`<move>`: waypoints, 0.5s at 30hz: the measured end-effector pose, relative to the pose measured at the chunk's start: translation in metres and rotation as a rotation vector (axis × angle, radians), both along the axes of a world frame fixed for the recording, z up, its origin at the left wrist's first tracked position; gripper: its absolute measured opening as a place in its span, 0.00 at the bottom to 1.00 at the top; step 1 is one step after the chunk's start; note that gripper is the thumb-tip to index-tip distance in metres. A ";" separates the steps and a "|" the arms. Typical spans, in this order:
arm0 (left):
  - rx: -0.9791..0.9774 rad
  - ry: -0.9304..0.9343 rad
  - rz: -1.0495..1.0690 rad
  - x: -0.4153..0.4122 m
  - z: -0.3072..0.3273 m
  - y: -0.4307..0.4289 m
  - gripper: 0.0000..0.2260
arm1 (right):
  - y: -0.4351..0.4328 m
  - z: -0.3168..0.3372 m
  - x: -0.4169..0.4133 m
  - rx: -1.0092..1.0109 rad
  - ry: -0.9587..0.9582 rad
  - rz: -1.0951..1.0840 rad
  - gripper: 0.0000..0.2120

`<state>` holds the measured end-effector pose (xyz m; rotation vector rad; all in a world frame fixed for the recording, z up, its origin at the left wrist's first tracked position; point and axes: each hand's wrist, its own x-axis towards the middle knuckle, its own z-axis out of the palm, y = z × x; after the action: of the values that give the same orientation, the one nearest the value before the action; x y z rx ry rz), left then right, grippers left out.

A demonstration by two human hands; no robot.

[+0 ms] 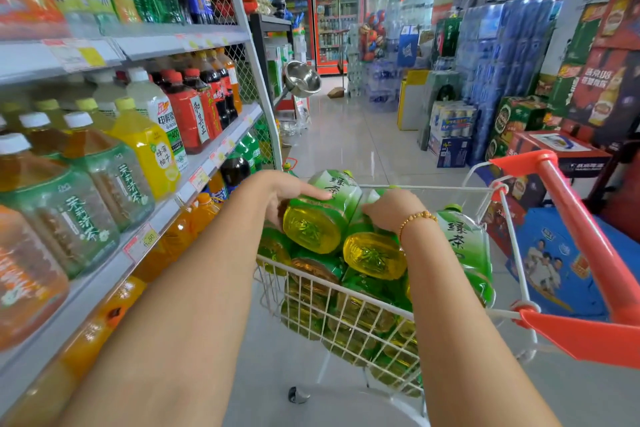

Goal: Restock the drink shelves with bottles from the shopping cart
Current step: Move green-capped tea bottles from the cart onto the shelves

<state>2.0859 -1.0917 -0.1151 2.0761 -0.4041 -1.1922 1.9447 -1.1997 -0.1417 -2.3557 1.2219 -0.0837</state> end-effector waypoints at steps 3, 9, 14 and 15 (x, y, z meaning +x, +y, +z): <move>-0.069 -0.033 0.041 -0.005 -0.002 0.019 0.25 | -0.001 0.002 -0.009 0.047 -0.182 -0.107 0.16; -0.243 0.079 0.129 -0.018 -0.005 0.061 0.16 | -0.001 0.001 -0.014 0.124 -0.298 -0.162 0.24; -0.426 0.150 0.242 -0.022 -0.025 0.093 0.16 | 0.003 0.018 -0.026 0.283 -0.144 0.046 0.31; -0.462 0.164 0.271 -0.025 -0.028 0.096 0.16 | 0.005 0.018 -0.028 0.292 -0.143 0.062 0.31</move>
<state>2.0612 -0.9957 -0.1434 1.5671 -0.2778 -0.9877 1.9166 -1.1944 -0.1233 -2.0936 1.0167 -0.0486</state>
